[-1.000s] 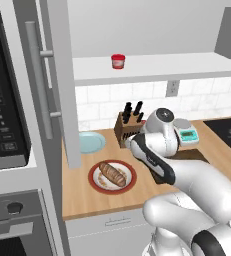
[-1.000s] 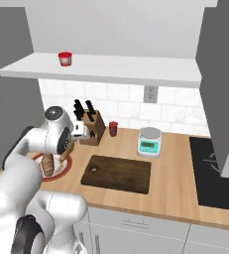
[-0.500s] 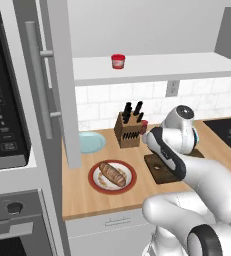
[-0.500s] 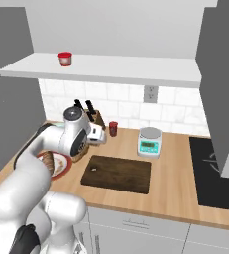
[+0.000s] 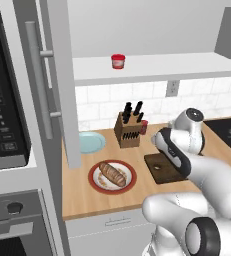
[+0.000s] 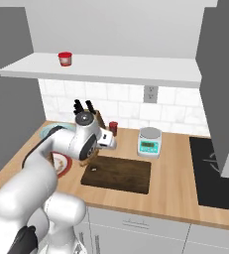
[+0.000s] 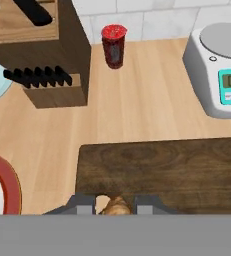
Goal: From the different types of pastries on the counter, select a croissant and place it on the cutting board. Then retrieve a jar of jam from the cabinet and place it alongside the croissant on the cutting board.
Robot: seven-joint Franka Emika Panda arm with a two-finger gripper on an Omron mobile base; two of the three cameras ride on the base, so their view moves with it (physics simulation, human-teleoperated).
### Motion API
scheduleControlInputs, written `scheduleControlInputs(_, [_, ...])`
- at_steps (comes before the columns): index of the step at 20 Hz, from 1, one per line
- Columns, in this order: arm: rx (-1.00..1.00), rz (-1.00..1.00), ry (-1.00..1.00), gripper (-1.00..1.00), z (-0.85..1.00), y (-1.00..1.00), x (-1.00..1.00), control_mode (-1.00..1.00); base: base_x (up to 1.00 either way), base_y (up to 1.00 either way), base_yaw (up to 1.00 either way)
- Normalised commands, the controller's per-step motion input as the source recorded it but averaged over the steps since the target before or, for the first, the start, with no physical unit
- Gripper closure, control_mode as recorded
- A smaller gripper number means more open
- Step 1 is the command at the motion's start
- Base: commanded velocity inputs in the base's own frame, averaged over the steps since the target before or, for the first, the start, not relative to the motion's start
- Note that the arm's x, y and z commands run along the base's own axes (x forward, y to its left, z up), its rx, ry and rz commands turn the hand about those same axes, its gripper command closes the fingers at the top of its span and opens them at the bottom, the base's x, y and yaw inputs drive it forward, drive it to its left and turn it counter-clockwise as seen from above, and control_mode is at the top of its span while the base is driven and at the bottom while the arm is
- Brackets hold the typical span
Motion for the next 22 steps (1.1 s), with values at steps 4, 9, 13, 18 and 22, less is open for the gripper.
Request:
scheduleControlInputs(4, [0.0, -0.04, 0.07, 1.0, -0.13, -0.15, 0.0, -1.0, 0.0, 0.0, 0.0])
scheduleControlInputs(9, [0.0, -0.01, 0.14, 1.0, -0.25, 0.0, 0.0, -1.0, 0.0, 0.0, 0.0])
scheduleControlInputs(13, [0.0, 0.0, 0.15, 1.0, -0.17, -0.08, 0.06, -1.0, 0.0, 0.0, 0.0])
scheduleControlInputs(18, [0.0, 0.0, 0.1, 1.0, -0.09, -0.28, 0.02, -1.0, 0.0, 0.0, 0.0])
scheduleControlInputs(22, [0.0, 0.0, 0.02, 1.0, -0.3, -0.24, 0.0, -1.0, 0.0, 0.0, 0.0])
